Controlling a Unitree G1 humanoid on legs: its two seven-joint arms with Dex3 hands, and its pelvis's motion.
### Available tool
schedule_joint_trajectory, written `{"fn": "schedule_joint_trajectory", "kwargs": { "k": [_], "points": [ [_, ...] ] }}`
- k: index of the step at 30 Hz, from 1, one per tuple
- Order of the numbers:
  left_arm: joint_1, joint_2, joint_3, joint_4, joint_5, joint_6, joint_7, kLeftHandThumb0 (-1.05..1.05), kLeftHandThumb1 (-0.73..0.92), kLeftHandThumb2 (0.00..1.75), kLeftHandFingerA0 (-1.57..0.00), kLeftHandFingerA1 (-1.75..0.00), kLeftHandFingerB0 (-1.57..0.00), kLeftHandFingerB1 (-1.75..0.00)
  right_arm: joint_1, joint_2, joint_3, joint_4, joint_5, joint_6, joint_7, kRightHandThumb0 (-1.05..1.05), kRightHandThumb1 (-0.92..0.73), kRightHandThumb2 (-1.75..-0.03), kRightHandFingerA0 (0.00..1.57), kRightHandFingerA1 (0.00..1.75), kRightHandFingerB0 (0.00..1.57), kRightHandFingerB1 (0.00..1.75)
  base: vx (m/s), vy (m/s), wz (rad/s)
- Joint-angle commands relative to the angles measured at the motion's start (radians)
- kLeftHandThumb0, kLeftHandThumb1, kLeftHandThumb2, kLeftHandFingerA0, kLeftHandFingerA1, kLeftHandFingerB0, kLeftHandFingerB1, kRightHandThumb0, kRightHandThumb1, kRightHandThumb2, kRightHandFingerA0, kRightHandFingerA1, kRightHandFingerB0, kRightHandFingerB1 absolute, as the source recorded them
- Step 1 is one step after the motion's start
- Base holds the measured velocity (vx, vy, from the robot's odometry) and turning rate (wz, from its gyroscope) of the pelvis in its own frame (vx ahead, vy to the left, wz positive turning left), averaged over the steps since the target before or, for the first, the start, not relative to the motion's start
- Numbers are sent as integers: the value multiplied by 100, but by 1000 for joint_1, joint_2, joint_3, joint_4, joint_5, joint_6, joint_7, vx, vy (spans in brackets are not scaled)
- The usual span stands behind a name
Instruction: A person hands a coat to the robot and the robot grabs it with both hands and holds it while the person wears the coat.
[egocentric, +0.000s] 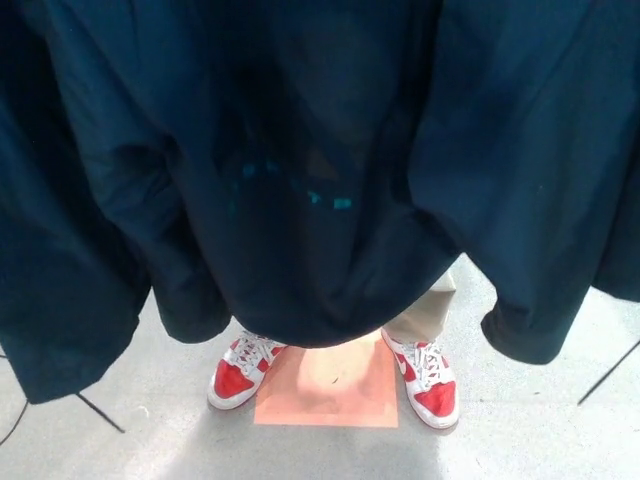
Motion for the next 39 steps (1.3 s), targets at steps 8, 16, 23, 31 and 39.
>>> {"fn": "schedule_joint_trajectory", "kwargs": {
  "k": [8, 16, 23, 31, 39],
  "points": [
    [-258, 59, -71, 217, 40, 21, 79, -22, 50, 91, -123, -137, -75, -94, -301, -83, 36, 286, 21, -65, -72, -18, -69, -63, 95, 172, 77, 83, 0, 0, 0],
    [-496, 112, -216, 438, 108, 24, 33, -28, 60, 62, -98, -168, -69, -90, -543, -97, 143, 546, 10, -71, -35, -3, -60, -57, 86, 170, 67, 124, 0, 0, 0],
    [-631, 106, -289, 554, 92, -7, -36, -26, 65, 59, -100, -163, -72, -92, -659, -73, 212, 657, 7, -45, 4, -13, -68, -61, 91, 170, 75, 108, 0, 0, 0],
    [-718, 86, -330, 618, 83, 34, -136, -31, 60, 58, -101, -160, -78, -75, -735, -43, 272, 729, 7, 1, 47, -23, -58, -61, 94, 158, 83, 60, 0, 0, 0],
    [-744, 62, -352, 630, 78, 39, -175, -27, 59, 60, -100, -161, -78, -65, -746, -38, 295, 743, 17, 10, 110, -20, -68, -60, 89, 165, 82, 83, 0, 0, 0]
  ]
}}
